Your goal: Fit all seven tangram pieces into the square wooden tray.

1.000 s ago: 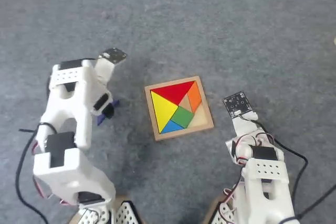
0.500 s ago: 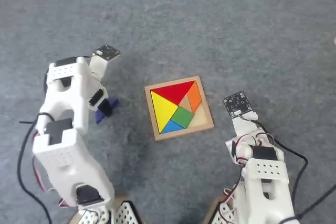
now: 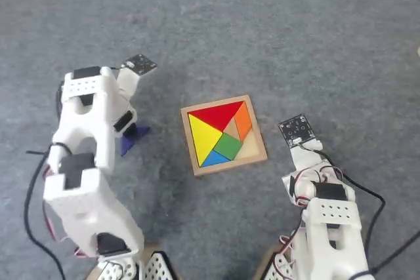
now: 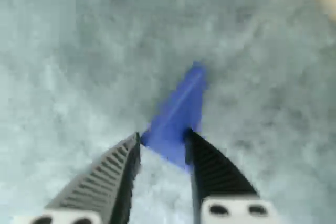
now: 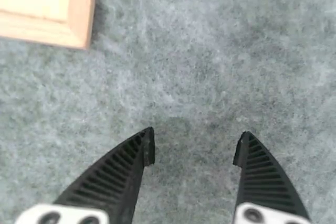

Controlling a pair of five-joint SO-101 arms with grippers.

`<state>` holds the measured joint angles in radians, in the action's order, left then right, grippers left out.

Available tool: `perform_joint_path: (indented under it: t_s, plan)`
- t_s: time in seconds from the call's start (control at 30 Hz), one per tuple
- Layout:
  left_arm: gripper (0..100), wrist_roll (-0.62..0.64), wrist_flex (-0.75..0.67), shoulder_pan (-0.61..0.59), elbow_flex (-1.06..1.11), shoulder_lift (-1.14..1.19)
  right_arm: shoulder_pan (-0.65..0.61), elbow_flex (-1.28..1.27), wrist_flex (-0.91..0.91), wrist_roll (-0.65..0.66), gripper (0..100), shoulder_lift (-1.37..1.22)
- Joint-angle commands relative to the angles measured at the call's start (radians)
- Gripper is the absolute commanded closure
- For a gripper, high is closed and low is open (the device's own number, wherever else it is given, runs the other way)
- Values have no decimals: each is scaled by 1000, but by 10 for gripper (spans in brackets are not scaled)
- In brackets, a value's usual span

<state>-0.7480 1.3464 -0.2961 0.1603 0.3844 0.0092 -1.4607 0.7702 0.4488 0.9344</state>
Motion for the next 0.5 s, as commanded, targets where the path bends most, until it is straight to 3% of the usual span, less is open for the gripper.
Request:
perform_joint_path:
  t_s: [0.0,0.23,0.47]
  plan:
    - [910,9,8,55,139,-114,-2,11,-13,-2,745,27]
    - [908,9,6,135,328,-287,-2,11,-12,-2,745,27]
    - [908,9,20,143,367,-348,-2,11,-12,-2,745,27]
